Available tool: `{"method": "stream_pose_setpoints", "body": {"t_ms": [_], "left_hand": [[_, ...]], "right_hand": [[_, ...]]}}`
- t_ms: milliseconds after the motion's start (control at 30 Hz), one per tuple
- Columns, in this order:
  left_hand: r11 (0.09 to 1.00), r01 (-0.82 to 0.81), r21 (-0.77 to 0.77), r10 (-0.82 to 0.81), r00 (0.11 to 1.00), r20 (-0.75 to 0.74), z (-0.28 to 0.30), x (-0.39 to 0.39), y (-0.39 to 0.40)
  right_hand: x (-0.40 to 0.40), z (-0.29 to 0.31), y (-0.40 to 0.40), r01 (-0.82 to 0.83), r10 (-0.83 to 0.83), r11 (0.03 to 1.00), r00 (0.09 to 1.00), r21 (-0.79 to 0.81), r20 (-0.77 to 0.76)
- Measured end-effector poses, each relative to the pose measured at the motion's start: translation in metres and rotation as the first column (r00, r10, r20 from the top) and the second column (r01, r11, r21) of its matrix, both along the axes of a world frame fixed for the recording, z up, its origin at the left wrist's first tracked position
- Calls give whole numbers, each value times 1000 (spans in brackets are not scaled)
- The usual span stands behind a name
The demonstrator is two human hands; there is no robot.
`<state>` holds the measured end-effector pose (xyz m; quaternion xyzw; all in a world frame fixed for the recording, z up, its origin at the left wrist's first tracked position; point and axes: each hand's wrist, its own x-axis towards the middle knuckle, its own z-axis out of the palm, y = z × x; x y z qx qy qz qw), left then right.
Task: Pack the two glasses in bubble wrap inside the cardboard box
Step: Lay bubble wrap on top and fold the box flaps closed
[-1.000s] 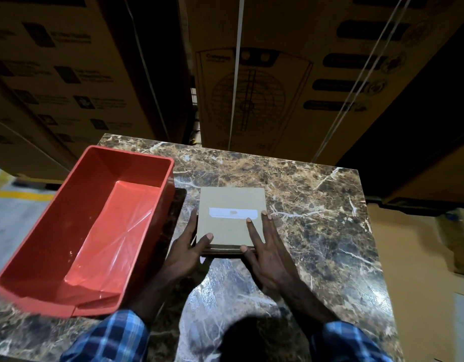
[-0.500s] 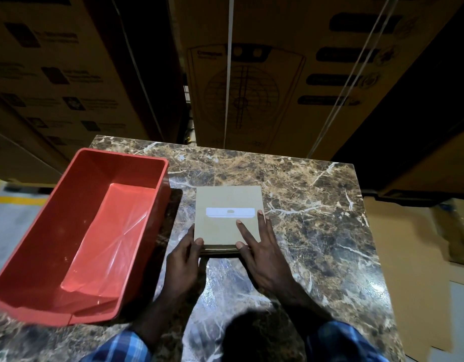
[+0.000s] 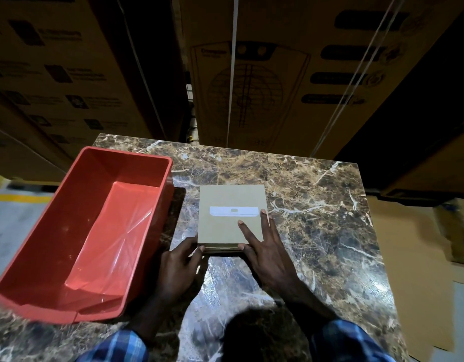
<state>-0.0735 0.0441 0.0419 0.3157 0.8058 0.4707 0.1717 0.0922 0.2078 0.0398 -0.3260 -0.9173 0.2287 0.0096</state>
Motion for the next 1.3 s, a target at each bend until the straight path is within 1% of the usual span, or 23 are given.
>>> {"method": "stream_pose_setpoints", "body": {"t_ms": [100, 167, 200, 267, 300, 367, 500, 600, 700, 767, 933, 1033, 1100, 1200, 1300], "left_hand": [[993, -95, 67, 83, 982, 171, 0, 7, 6], [987, -145, 76, 121, 959, 255, -2, 8, 8], [982, -170, 80, 137, 938, 318, -4, 7, 9], [969, -227, 95, 157, 867, 473, -5, 5, 10], [964, -246, 103, 157, 836, 526, -5, 4, 11], [959, -260, 116, 151, 808, 570, -5, 3, 11], [969, -218, 116, 117, 818, 563, -9, 1, 8], [975, -203, 90, 120, 822, 556, -11, -3, 7], [976, -205, 69, 133, 822, 553, -14, -5, 6], [978, -202, 58, 139, 827, 545, -15, -6, 5], [985, -155, 72, 98, 857, 507, -14, -4, 4], [987, -133, 87, 78, 882, 465, -15, -4, 4], [985, -147, 84, 94, 887, 453, -15, -3, 4], [975, -190, 113, 114, 872, 476, -18, -3, 5], [970, -207, 125, 122, 865, 486, -17, -3, 4]], "right_hand": [[-1, 0, -1, -12, 2, 990, 997, 142, 75], [-6, 1, -3, -37, 18, 966, 997, 256, 77], [-10, 1, -3, -67, 50, 958, 996, 280, 68], [-21, 2, -3, -158, 151, 943, 988, 294, 46], [-26, 3, -3, -204, 201, 930, 979, 305, 42], [-33, 2, -3, -263, 259, 908, 964, 326, 57], [-34, -3, -6, -259, 251, 898, 965, 357, 72], [-37, -2, -11, -261, 251, 903, 965, 342, 73], [-41, 0, -16, -234, 238, 919, 971, 316, 27], [-45, 0, -16, -234, 253, 913, 967, 333, -12], [-55, 2, -18, -348, 374, 851, 927, 393, 11], [-56, 3, -20, -371, 398, 852, 917, 369, 2], [-58, 5, -17, -399, 429, 849, 903, 347, -11], [-60, 6, -15, -444, 473, 834, 881, 327, -12], [-60, 6, -15, -434, 465, 855, 884, 284, -47]]}}
